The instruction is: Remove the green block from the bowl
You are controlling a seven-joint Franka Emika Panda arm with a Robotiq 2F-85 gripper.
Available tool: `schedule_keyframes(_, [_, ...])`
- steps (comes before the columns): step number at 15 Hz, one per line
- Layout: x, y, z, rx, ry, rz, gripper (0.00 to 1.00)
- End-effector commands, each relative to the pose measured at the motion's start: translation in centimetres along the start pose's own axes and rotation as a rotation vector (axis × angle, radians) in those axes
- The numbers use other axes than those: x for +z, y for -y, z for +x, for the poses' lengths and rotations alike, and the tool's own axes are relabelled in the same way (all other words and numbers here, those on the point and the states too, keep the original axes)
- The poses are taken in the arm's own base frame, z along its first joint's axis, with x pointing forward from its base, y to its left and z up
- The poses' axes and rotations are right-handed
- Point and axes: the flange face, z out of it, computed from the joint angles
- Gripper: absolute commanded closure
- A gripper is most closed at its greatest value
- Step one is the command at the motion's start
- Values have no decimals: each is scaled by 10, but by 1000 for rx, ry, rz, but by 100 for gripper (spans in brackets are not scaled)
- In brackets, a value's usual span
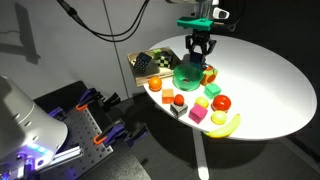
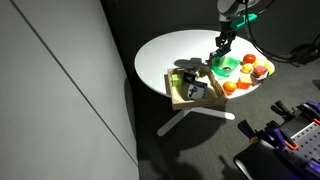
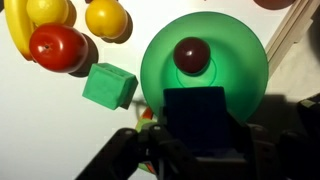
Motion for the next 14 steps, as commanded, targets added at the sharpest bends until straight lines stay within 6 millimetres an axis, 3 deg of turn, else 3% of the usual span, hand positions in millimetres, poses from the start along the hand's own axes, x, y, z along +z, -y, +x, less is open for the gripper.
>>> schedule_keyframes(1, [-17, -26, -11, 32, -4, 20, 68])
schedule_keyframes(9, [-5, -91, -24, 123, 38, 8, 68])
schedule_keyframes(14, [13, -109, -35, 126, 113, 20, 68])
